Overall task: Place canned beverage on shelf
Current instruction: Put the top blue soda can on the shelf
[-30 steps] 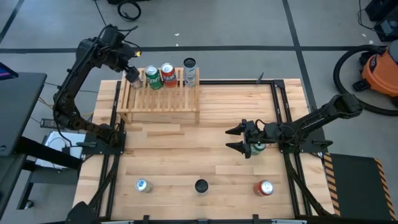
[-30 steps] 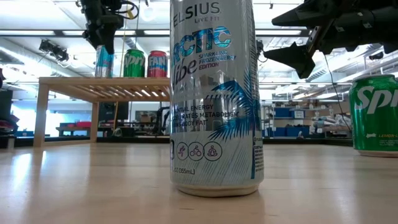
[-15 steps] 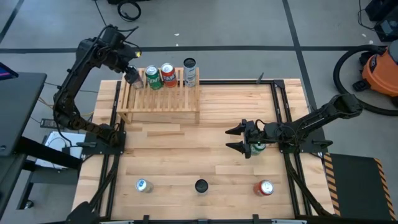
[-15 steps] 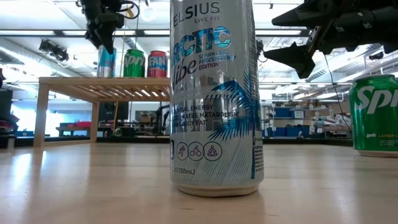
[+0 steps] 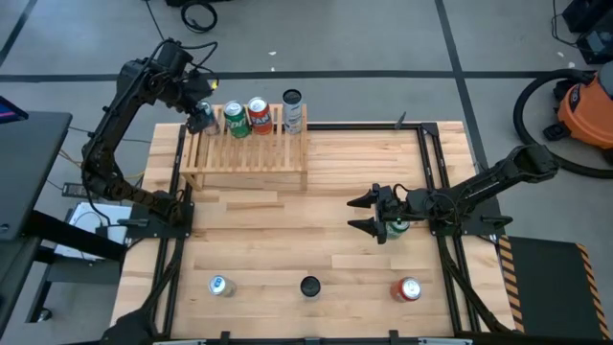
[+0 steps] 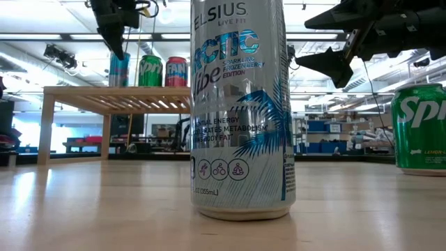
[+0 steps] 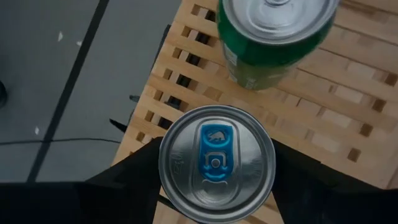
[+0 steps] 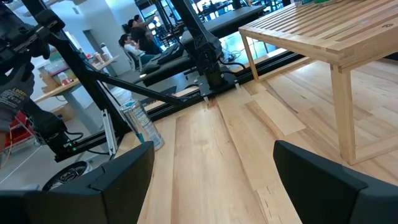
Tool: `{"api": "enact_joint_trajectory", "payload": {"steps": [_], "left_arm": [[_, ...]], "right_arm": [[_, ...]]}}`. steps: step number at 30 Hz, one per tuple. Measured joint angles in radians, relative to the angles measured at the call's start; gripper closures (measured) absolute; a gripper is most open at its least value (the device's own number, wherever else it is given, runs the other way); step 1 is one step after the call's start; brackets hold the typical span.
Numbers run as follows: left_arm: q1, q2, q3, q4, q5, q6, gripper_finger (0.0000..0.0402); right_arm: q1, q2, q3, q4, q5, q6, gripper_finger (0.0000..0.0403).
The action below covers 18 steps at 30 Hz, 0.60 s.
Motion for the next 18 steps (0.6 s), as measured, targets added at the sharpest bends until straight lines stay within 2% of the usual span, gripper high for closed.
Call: {"api": "enact_joint_trajectory", "payload": {"steps": [4,11,18], "left_arm": [[0.003,0.0,0.0,-0.001,0.02,0.061,0.015],[0.063,0.0,0.0,-0.017,0.114,0.151,0.015],[0.11,0.001,-0.001,-0.043,0.206,0.16,0.015]], "right_arm": [[0.0,0.0,0.0,0.0,0.0,0.0,0.0064],[0.0,0.0,0.0,0.0,0.0,0.0,0.0064],[0.0,0.0,0.0,0.0,0.0,0.0,0.0064]]}}
